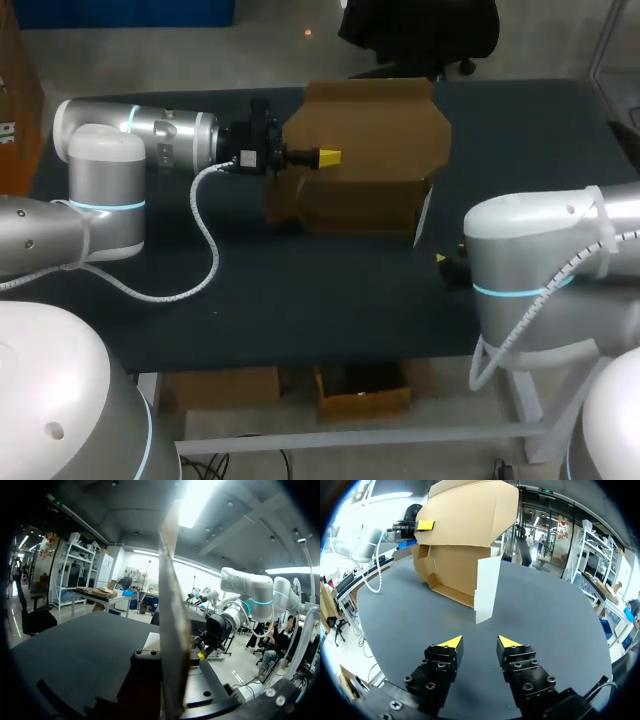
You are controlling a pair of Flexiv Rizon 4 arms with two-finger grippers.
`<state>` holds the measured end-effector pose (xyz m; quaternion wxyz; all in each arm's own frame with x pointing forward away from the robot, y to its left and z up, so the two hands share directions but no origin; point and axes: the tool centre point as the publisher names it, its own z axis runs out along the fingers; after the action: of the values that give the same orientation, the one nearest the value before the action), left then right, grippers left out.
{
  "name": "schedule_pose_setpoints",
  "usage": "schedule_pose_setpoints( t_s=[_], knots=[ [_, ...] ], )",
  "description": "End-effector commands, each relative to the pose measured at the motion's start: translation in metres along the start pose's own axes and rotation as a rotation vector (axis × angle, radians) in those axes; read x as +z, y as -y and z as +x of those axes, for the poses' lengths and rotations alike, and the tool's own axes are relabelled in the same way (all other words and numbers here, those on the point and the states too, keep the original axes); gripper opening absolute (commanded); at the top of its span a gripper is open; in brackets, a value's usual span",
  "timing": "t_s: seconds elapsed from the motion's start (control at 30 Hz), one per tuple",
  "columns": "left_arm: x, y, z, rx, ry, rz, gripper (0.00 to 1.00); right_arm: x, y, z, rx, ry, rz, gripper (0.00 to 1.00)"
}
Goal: Assemble the packaging by folding the flat box into shape, placing the metal phone stand inside, and closing the box properly
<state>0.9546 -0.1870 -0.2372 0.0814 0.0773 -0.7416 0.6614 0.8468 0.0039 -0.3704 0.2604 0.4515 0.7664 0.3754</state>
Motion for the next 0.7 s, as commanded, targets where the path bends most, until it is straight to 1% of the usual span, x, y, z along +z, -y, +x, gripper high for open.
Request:
schedule_pose_setpoints(
  t_s=[0.03, 0.33, 0.7],
  knots=[
    [0.002, -0.004, -0.001, 0.000, 0.000, 0.002, 0.00, 0.001, -0.004, -0.015, -0.020, -0.193, 0.023, 0.40],
    [0.002, -0.004, -0.001, 0.000, 0.000, 0.002, 0.00, 0.011, -0.006, -0.033, -0.082, -0.311, 0.038, 0.42],
    [0.002, -0.004, -0.001, 0.000, 0.000, 0.002, 0.00, 0.024, -0.008, -0.045, -0.164, -0.426, 0.051, 0.40]
  ],
)
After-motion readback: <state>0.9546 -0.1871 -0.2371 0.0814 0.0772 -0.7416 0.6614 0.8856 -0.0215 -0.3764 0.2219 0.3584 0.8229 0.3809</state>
